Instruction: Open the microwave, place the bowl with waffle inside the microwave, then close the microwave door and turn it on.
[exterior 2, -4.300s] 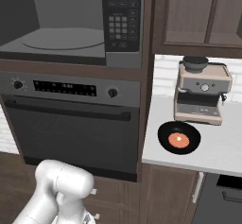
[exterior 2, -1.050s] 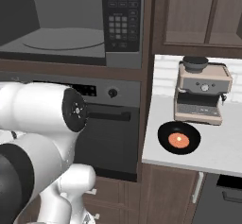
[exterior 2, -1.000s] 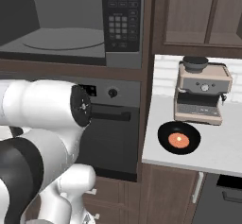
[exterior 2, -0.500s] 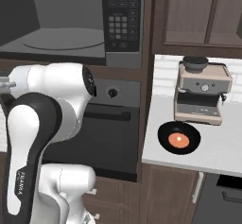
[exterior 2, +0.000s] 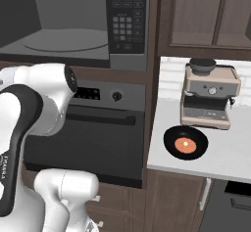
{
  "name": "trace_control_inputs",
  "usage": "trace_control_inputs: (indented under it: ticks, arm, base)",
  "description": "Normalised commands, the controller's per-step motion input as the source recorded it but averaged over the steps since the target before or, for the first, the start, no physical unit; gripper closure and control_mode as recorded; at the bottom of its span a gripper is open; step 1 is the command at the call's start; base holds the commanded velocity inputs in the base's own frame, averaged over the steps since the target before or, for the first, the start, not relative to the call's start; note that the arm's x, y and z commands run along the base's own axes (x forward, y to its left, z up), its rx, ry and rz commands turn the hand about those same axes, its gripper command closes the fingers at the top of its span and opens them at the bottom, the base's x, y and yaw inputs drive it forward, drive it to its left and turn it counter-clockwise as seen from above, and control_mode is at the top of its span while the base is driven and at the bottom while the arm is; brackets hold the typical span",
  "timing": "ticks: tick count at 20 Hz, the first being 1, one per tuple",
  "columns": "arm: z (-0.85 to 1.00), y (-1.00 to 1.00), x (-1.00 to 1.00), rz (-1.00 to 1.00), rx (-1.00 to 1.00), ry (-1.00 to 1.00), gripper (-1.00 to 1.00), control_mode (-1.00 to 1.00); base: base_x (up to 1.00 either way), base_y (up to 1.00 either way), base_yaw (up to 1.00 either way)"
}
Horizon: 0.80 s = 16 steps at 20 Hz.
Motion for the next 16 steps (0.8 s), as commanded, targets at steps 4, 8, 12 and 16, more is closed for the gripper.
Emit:
trace_control_inputs:
  ticks: [4,8,12,16]
  arm:
    - [-0.12,0.54,0.00,0.07,-0.03,0.13,-1.00,-1.00]
    - [0.00,0.32,-0.01,0.05,0.00,0.06,-1.00,-1.00]
    - [-0.12,0.48,-0.16,0.08,-0.02,0.00,-1.00,-1.00]
    - [-0.23,0.60,-0.12,0.08,-0.05,0.01,-1.00,-1.00]
  base:
    - [0.00,0.00,0.00]
    - [0.00,0.00,0.00]
    - [0.00,0.00,0.00]
    - [0.00,0.00,0.00]
